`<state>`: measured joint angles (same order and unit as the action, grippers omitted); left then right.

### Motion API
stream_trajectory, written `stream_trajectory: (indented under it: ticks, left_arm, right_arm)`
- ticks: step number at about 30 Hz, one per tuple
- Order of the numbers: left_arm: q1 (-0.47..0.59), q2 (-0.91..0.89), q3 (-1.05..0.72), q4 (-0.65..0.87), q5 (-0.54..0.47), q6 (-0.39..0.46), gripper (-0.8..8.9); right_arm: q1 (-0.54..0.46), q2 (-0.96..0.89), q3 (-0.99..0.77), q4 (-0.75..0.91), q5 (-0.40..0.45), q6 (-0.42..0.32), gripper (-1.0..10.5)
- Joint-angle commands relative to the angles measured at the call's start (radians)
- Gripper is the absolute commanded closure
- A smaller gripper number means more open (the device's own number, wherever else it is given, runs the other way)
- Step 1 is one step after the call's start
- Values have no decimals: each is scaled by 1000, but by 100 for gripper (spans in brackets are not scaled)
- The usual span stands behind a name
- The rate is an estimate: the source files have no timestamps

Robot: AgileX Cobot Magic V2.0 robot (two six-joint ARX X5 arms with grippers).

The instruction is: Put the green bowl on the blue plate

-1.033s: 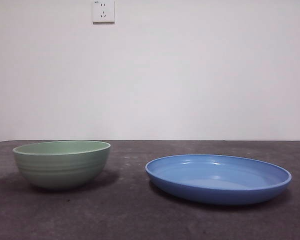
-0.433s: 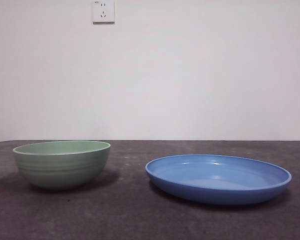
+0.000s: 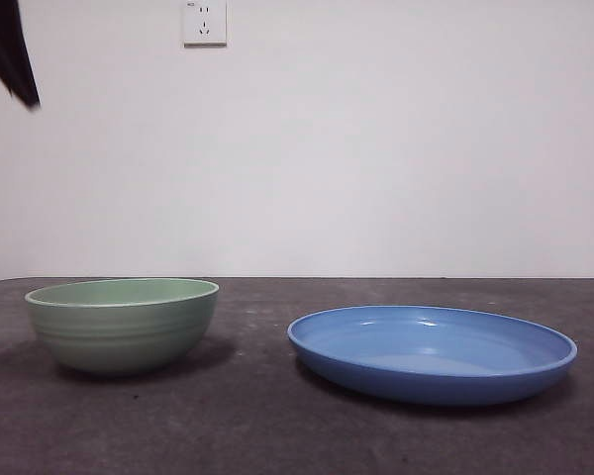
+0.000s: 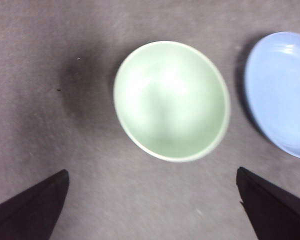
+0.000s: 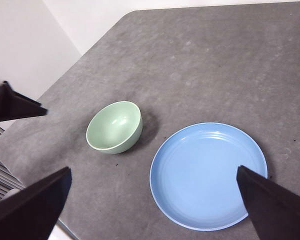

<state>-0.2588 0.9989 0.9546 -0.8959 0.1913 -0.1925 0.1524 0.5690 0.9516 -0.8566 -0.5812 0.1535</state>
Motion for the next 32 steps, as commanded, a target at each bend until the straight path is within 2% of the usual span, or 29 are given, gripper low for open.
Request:
stream_trajectory:
  ticks: [1,9,19,25,29,32]
  left_arm:
    - [-3,73,22,42,-19,24,189]
    - [-3,301,22,188,-19,27,189]
    - [0,545,22,284,-19,18,203]
    - [2,595,22,310,-19,15,328]
    - [2,595,22,317,-19,16,343]
    - [2,595,22,318,-19,16,445]
  right_arm:
    - [3,4,19,6,-3,-4,342]
    - [3,4,19,6,-3,-4,342]
    - [3,4,19,6,-3,-4,342]
    - [3,4,19,6,-3,-4,342]
    - [3,4,19,6,-3,-4,342]
    - [3,4,19,6,-3,-4,342]
